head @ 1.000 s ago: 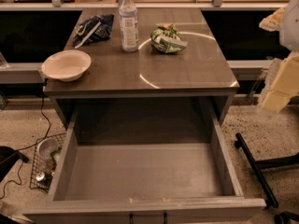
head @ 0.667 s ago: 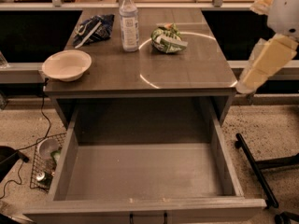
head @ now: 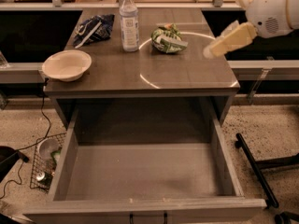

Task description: Place blue plastic bottle into middle drawer

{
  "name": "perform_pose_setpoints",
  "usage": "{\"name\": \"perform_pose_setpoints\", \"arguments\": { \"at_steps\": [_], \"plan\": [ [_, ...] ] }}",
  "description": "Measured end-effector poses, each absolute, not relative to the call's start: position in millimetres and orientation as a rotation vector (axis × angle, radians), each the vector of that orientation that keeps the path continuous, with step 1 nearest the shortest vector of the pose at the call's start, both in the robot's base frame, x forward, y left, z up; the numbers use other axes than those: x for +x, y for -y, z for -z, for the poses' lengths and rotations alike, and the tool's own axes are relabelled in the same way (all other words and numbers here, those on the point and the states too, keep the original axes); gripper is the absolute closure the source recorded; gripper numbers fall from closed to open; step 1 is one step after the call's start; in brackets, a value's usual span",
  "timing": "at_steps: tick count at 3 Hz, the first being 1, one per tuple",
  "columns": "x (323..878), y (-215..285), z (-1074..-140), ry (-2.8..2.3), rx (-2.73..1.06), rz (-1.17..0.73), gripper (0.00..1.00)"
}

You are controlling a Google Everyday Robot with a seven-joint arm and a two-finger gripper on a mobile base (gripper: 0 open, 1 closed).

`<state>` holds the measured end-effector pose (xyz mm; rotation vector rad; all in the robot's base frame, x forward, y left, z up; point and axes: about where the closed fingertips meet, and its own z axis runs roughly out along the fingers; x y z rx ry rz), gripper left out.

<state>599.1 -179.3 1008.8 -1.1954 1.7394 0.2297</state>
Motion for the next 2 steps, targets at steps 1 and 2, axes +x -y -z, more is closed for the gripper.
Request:
{"name": "perform_pose_setpoints", "arguments": {
  "at_steps": [1,2],
  "plan": [
    [654.0,143.2,-1037.6,-1.531,-1.012,-0.426,0.0],
    [690.6,110.6,-1051.8,-1.425,-0.918,-0.587,0.0]
  ]
}}
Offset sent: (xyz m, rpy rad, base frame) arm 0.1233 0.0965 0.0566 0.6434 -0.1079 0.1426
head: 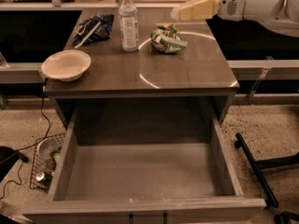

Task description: Place blue plastic bottle into middle drawer

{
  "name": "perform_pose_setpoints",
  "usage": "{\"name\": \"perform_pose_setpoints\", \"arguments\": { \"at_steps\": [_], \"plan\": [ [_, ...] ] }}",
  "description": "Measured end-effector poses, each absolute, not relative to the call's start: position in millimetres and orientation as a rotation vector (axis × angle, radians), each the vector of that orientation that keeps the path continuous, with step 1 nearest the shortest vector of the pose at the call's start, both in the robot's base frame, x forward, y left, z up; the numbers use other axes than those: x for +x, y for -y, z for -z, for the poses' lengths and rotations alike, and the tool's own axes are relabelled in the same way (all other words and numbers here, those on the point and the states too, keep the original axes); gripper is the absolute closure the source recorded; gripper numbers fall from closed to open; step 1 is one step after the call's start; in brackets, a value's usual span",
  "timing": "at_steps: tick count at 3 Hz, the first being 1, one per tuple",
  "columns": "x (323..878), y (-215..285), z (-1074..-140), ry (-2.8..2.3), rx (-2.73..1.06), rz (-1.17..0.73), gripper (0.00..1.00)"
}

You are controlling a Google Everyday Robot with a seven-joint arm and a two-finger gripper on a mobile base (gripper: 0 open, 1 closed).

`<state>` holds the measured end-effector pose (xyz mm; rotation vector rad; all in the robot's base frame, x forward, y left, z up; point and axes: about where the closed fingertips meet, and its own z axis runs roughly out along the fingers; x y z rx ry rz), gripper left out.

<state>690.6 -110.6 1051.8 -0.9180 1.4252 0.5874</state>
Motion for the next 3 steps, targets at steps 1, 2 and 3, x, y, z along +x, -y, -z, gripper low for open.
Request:
{"name": "perform_pose_setpoints", "arguments": {
  "at_steps": [1,2,3],
  "plan": [
    [690.6,110.5,-1051.8,-1.425,-0.918,-0.588,0.0],
    [712.7,85.0,-1042.0,-1.433,-0.93,-0.55,0.0],
    [748.4,45.9,-1016.2,-1.454,-0.947,-0.55,0.0]
  ]
}}
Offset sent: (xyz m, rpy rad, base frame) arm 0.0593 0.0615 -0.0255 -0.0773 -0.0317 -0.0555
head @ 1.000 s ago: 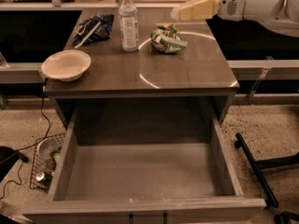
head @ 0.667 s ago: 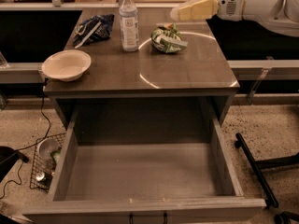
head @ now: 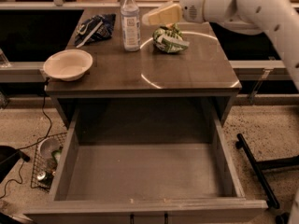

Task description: Place blue plastic bottle into middle drawer

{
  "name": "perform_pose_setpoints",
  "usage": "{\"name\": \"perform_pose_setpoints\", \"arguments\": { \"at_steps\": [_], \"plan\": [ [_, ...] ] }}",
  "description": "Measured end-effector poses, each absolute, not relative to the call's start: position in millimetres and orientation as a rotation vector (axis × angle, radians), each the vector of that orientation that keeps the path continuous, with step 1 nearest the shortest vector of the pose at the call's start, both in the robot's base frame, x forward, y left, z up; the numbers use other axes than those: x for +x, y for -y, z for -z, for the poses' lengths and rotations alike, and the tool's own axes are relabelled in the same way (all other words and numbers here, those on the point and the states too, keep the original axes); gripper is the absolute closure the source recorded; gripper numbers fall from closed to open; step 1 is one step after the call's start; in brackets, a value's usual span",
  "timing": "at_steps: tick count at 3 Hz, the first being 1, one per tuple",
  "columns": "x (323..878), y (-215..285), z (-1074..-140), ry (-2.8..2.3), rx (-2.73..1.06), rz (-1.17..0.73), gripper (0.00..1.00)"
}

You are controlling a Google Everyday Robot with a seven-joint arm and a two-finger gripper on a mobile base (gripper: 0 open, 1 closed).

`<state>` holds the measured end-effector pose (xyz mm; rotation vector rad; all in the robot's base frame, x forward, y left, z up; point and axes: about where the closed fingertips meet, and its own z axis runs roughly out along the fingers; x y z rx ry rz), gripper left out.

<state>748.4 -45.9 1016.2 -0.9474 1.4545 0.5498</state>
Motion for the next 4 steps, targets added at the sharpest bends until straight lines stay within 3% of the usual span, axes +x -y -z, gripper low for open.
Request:
{"name": "perform_pose_setpoints", "arguments": {
  "at_steps": [4],
  "plan": [
    [824.1,-49.3,-949.0,-1.403,-0.911,-0.803,0.0]
  ]
}}
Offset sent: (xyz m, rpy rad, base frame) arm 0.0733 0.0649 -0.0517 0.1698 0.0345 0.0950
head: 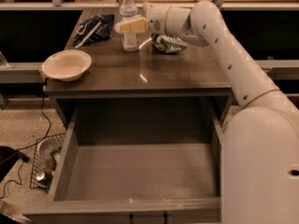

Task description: Place blue plastic bottle into middle drawer

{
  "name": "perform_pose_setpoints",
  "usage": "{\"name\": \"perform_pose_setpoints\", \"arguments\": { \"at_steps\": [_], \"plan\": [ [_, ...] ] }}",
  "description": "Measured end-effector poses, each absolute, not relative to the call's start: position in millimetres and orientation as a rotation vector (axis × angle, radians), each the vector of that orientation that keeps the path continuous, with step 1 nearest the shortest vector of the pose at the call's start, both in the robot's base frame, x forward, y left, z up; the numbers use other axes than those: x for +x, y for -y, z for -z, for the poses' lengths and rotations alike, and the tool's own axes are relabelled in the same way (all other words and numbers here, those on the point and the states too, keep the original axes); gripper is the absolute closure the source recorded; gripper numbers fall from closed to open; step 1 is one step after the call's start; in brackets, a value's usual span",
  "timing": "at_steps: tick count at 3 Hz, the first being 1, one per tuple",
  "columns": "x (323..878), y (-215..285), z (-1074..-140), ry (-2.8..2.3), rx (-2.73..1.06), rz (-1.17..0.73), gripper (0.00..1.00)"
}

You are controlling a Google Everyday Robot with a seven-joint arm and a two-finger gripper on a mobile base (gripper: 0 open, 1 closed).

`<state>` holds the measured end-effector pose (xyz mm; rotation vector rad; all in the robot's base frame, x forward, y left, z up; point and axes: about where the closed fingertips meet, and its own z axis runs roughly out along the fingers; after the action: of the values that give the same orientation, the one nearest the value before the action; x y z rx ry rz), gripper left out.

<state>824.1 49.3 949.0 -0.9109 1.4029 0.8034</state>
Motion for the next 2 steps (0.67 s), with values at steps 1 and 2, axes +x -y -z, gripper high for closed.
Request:
{"name": "perform_pose_setpoints", "arguments": {
  "at_steps": [1,2],
  "plan": [
    [830.2,-66.8,-936.8,-1.404,-0.926,-0.834,0.17],
    [829.8,-70.0,-936.4,-1.403,-0.928,-0.838,0.41]
  ]
}}
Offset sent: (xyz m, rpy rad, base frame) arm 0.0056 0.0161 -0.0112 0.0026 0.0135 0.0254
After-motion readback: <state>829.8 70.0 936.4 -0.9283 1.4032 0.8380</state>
